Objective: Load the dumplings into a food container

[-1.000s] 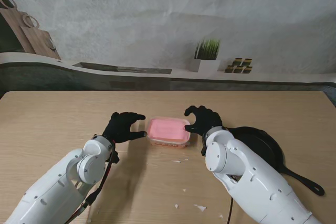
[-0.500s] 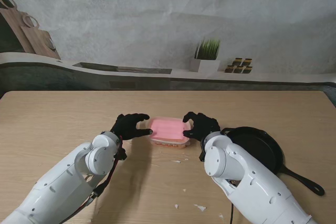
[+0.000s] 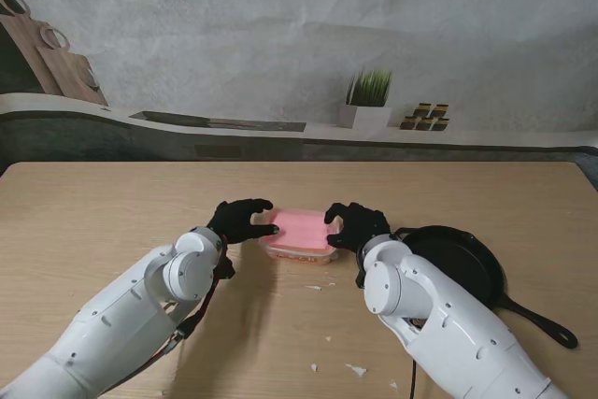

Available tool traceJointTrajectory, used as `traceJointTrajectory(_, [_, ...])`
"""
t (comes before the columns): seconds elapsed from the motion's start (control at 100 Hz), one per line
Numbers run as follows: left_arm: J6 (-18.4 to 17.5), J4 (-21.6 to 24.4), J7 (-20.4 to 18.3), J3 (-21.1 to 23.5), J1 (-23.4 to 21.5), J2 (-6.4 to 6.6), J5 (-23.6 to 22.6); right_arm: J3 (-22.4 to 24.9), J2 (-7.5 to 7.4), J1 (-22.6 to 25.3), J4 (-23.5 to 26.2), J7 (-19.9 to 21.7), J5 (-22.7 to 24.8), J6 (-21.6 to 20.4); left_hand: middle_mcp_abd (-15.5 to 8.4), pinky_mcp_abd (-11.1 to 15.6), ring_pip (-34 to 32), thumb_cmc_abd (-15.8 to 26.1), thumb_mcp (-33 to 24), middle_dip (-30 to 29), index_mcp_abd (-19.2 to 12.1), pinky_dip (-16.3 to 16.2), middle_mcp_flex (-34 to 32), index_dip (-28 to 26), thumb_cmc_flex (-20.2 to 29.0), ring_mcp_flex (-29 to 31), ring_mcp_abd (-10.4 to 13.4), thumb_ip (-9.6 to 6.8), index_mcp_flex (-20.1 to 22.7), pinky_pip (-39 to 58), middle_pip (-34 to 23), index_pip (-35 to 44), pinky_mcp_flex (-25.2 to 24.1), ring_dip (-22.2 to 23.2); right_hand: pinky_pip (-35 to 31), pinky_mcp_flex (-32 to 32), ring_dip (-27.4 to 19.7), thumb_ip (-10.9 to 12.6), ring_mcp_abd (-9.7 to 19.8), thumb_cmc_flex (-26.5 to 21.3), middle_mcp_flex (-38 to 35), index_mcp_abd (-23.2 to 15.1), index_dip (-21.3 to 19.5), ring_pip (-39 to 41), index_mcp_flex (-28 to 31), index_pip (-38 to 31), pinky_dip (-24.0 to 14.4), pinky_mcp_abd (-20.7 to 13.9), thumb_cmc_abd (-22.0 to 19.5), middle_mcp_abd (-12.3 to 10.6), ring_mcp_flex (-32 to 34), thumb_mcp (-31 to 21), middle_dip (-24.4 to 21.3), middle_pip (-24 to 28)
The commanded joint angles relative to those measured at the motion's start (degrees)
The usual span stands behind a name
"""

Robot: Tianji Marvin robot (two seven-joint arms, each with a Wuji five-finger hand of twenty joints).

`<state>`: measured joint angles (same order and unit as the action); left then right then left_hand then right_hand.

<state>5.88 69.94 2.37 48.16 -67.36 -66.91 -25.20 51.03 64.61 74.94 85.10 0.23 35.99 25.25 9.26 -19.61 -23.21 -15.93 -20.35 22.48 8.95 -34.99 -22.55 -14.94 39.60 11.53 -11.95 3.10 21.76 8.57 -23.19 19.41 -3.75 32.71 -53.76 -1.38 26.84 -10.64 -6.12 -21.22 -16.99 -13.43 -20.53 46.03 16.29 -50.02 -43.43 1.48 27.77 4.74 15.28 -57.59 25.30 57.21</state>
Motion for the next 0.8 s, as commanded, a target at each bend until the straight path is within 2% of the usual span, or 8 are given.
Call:
traceJointTrajectory(0.0, [-0.2,-0.8,-0.3,-0.3,0.4,-0.58,0.1,-0.5,0.45,0.0,-0.7,0.6,0.2,-0.1,-1.0,0.2,0.5,0.7,-1.1,-0.5,-1.0,-1.0,1.9,0.4,0.4,1.5,-0.5,-1.12,-2.2,-0.2,0.2,1.2,-0.3,-1.1,-1.9,0.1,0.6,2.6,-1.5,-1.2,0.1,0.5,0.3,0.7,0.9,-0.4,0.8,0.6,0.7,0.7,1.7,-1.8,0.1,-0.3])
traceJointTrajectory(0.06, [-0.4,-1.4,-0.2,-0.6,0.8,-0.70,0.2,-1.0,0.39,-0.3,-1.2,0.6,0.7,-0.2,-1.0,0.5,1.3,0.1,-2.0,-0.6,-1.3,-0.7,2.2,0.1,0.2,1.6,0.4,-1.03,-2.2,-0.4,0.0,1.7,0.0,-1.9,-2.8,0.0,0.8,2.6,-1.6,-1.6,0.6,0.6,0.2,1.1,0.6,-0.5,1.0,0.7,1.0,0.3,2.0,-2.0,0.3,0.1])
traceJointTrajectory(0.26, [-1.5,-3.1,0.1,-1.9,1.8,-0.66,-0.9,-2.0,0.46,-0.8,-2.4,-0.2,1.8,-0.1,-1.8,0.9,1.3,-1.8,-4.1,-0.8,-2.7,-0.3,3.9,-0.1,1.0,0.5,1.0,-1.14,-1.3,-0.5,0.2,2.4,0.1,-2.1,-5.5,0.2,1.6,2.8,-1.3,-3.4,2.8,0.7,-0.4,2.7,-1.1,-1.1,1.8,0.4,2.4,-1.0,1.9,-3.0,0.9,1.5])
traceJointTrajectory(0.29, [-1.6,-3.2,0.0,-2.1,1.9,-0.58,-1.3,-2.1,0.31,-0.8,-2.4,0.1,2.3,0.0,-1.9,1.0,1.2,-2.5,-6.5,-0.9,-2.9,-0.1,4.2,-0.3,0.0,0.2,1.0,-0.95,-1.2,-0.5,-0.2,2.7,0.1,-2.2,-6.0,0.2,1.8,2.8,-1.1,-3.8,3.5,0.5,-0.6,3.0,-1.6,-1.4,2.2,0.2,2.4,-1.4,1.8,-3.2,1.0,2.0])
traceJointTrajectory(0.41, [-1.8,-3.6,-0.2,-2.8,2.2,-0.27,-2.9,-2.4,0.23,-0.7,-2.8,-0.1,3.2,-0.3,-2.2,0.6,0.5,-4.2,-8.9,-0.7,-2.9,-0.5,4.7,-0.7,0.2,-0.1,0.8,-0.90,-0.1,0.0,-0.6,3.5,0.0,-1.7,-7.0,-0.2,2.2,2.9,-1.2,-4.6,3.6,-0.2,-1.0,3.8,-2.0,-1.9,2.5,0.3,3.3,-2.0,2.3,-3.8,1.3,3.2])
traceJointTrajectory(0.63, [-2.5,-4.5,-0.2,-4.1,2.9,0.11,-5.0,-2.9,0.49,-0.7,-3.5,-1.7,4.0,-0.3,-2.7,0.4,0.7,-5.7,-10.5,-0.5,-2.7,-0.7,6.4,-1.0,-0.8,-1.2,1.5,-0.62,0.3,0.1,-0.7,4.1,0.1,-1.7,-9.8,-0.6,3.1,3.0,-1.5,-5.7,3.8,-0.5,-2.1,5.6,-3.0,-2.9,2.8,0.4,3.8,-2.5,3.0,-4.8,2.0,5.3])
traceJointTrajectory(0.79, [-2.9,-4.5,-0.4,-4.2,3.0,0.38,-5.9,-3.3,0.18,-0.8,-3.3,-0.7,4.5,0.1,-2.8,0.3,0.8,-6.2,-10.9,-0.5,-2.3,-0.8,6.8,-1.1,-1.6,-1.4,1.7,-0.44,0.3,0.1,-0.7,4.1,0.1,-1.7,-10.3,-0.3,3.2,2.9,-1.3,-4.9,4.9,1.0,-2.4,5.8,-4.6,-3.1,3.3,0.3,4.4,-3.1,2.7,-4.8,2.0,5.5])
